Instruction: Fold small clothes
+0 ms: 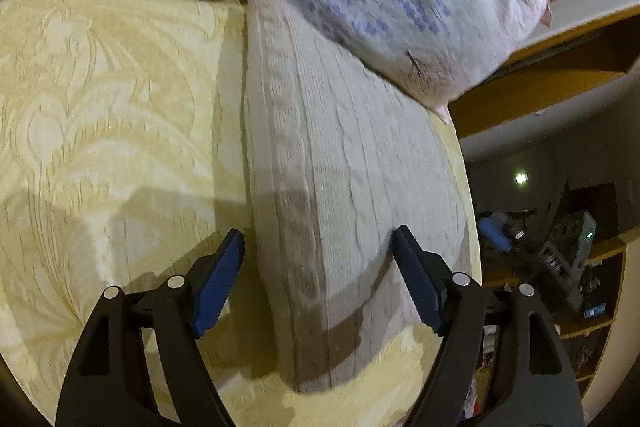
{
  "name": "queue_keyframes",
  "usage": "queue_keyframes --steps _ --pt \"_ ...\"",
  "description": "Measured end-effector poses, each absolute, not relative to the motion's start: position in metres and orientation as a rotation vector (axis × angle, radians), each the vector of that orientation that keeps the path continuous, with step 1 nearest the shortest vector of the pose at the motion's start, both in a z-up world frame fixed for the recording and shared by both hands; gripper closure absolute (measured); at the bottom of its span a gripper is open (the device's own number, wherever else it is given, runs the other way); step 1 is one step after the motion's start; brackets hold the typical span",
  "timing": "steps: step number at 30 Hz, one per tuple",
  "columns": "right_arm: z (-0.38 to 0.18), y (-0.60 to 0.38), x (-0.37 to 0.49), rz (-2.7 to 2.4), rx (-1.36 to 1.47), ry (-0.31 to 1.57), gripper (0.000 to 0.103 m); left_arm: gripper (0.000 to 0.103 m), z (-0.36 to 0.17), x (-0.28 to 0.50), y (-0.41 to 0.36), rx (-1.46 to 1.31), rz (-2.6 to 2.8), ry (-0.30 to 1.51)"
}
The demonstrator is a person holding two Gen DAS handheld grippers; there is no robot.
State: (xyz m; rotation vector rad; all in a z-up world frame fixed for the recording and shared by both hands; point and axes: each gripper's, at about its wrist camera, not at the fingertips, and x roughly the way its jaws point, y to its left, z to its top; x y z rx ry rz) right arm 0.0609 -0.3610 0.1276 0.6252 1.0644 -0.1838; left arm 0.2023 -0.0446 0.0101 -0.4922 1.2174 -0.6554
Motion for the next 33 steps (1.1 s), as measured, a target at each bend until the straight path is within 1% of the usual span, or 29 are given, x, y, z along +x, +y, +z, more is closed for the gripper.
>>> queue_keyframes --steps 2,6,10,15,16,18,19,21,24,29,31,33 --pt "0.133 -0.36 0.087 -0.11 0.605 1.066 0.049 0.026 0.013 0.211 -0.048 -0.482 -0.652 1.214" --pt "0.127 -0.343 0.154 0.049 0.554 1.12 0.048 0.026 0.016 0.223 -0.056 -0.429 -0.652 1.227" --pt "0.091 -0.315 0.224 0.164 0.441 1.254 0.048 0.026 0.012 0.231 -0.064 -0.415 -0.656 1.253" --pt "0.045 -0.281 0.265 0.258 0.326 1.379 0.051 0.026 0.008 0.231 -0.062 -0.426 -0.666 1.259" --pt "0.039 -0.274 0.268 0.277 0.309 1.394 0.054 0.026 0.007 0.229 -0.062 -0.427 -0.667 1.259" --pt "0.033 -0.265 0.271 0.309 0.288 1.403 0.076 0.026 0.007 0.228 -0.061 -0.431 -0.667 1.26" --pt "0.032 -0.261 0.271 0.317 0.263 1.394 0.097 0.026 0.007 0.226 -0.06 -0.433 -0.667 1.259" --pt "0.036 -0.257 0.268 0.265 0.186 1.346 0.097 0.026 0.004 0.224 -0.053 -0.44 -0.667 1.259" --pt "0.035 -0.272 0.267 0.148 0.231 1.319 0.098 0.026 0.002 0.229 -0.054 -0.441 -0.666 1.258" --pt "0.023 -0.275 0.263 0.05 0.221 1.359 0.098 0.026 0.003 0.231 -0.058 -0.438 -0.666 1.255" --pt "0.023 -0.273 0.263 0.038 0.221 1.366 0.097 0.026 0.004 0.23 -0.059 -0.444 -0.665 1.255" --pt "0.03 -0.274 0.26 0.045 0.269 1.356 0.093 0.025 0.004 0.229 -0.058 -0.452 -0.664 1.258"
